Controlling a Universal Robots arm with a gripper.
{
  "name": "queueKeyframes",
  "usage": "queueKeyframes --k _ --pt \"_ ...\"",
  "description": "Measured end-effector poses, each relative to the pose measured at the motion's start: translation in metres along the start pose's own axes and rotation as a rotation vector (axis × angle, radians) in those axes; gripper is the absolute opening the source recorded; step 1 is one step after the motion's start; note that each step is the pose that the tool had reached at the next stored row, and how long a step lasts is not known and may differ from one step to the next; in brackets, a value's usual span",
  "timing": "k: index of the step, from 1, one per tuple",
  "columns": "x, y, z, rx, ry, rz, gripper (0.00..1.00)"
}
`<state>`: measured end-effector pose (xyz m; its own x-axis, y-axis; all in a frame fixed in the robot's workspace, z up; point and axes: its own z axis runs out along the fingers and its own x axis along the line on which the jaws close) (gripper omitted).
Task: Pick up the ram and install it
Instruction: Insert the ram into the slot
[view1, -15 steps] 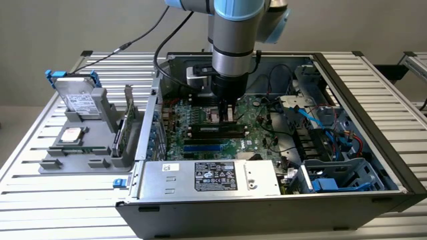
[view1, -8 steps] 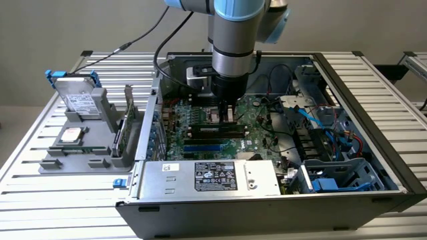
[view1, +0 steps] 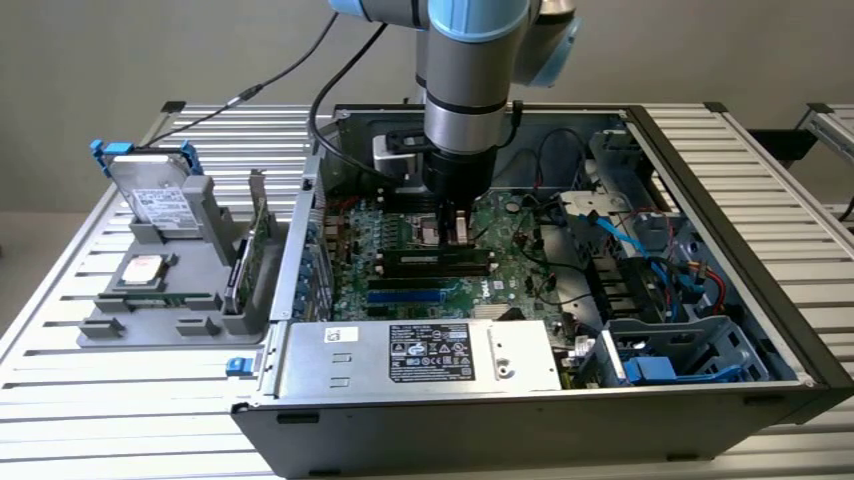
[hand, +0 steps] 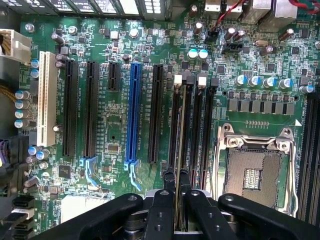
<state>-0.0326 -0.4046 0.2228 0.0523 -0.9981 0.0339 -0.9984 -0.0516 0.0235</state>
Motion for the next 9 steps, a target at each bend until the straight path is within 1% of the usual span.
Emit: queueKeyframes --k 9 --pt "0.0001 0.0 -0.0001 0.0 0.0 -0.004 0.14"
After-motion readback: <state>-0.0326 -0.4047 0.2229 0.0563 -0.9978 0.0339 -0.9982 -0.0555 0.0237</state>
